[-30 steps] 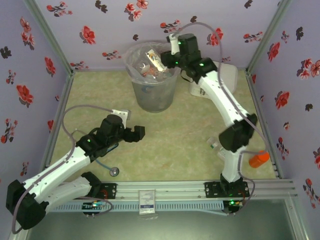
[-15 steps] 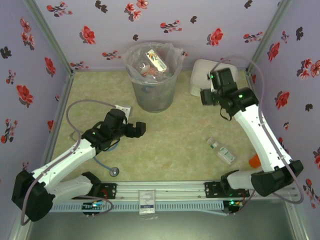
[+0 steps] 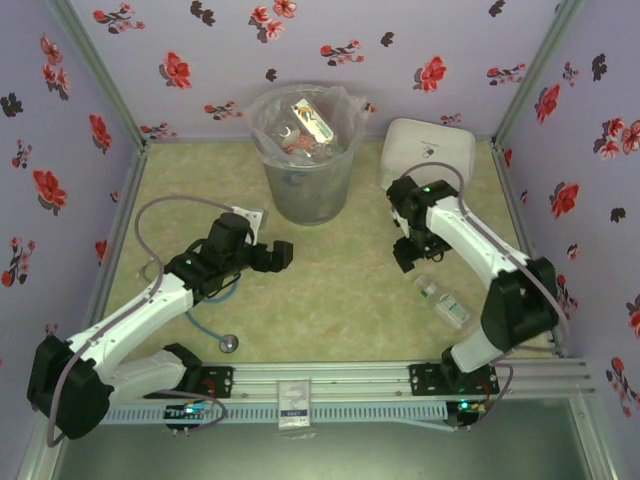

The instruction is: Put the plastic bottles in the bin

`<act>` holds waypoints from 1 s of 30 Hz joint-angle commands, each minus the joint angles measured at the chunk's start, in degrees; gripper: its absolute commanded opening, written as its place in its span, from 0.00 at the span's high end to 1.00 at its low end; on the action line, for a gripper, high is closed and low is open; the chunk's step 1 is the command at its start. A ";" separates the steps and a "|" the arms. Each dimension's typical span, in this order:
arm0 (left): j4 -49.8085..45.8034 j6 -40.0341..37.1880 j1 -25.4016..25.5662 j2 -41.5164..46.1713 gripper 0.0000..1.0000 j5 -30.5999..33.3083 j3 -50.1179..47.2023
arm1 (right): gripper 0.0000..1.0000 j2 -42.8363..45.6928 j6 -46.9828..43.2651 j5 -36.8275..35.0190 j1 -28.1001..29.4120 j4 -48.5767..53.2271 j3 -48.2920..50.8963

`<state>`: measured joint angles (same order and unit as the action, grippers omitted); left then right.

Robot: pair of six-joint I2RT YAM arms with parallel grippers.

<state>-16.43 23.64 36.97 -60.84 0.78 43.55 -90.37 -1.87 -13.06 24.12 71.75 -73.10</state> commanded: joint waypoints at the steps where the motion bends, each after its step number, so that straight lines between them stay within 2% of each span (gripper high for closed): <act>1: -0.40 0.29 -0.83 3.28 0.00 -0.78 -0.77 | 0.18 -4.70 -5.96 1.57 0.22 4.56 2.45; 5: -0.46 0.44 -1.11 4.32 0.00 -0.78 -1.44 | 0.16 -5.88 -8.35 3.78 0.18 1.69 5.24; 8: -0.22 0.18 -1.20 4.22 0.00 -0.95 -1.45 | 0.10 -6.84 -9.93 2.29 -0.03 0.57 8.68; 14: -0.11 -0.43 -1.29 4.19 0.00 -1.13 -1.60 | 0.11 -8.20 -10.73 2.32 -0.70 -0.82 9.67; 23: -0.82 -0.44 -1.81 7.19 0.00 -1.05 -3.50 | 0.22 -12.89 -12.98 4.16 -1.23 -4.29 8.81; 30: -2.03 -0.19 -2.74 9.92 0.00 -0.86 -4.61 | 0.49 -10.32 -11.88 3.00 -1.40 -6.01 8.87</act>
<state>-17.65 23.64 34.96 -52.03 0.34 39.68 -103.00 -13.74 -9.80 23.18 66.02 -63.53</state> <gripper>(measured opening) 0.996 0.525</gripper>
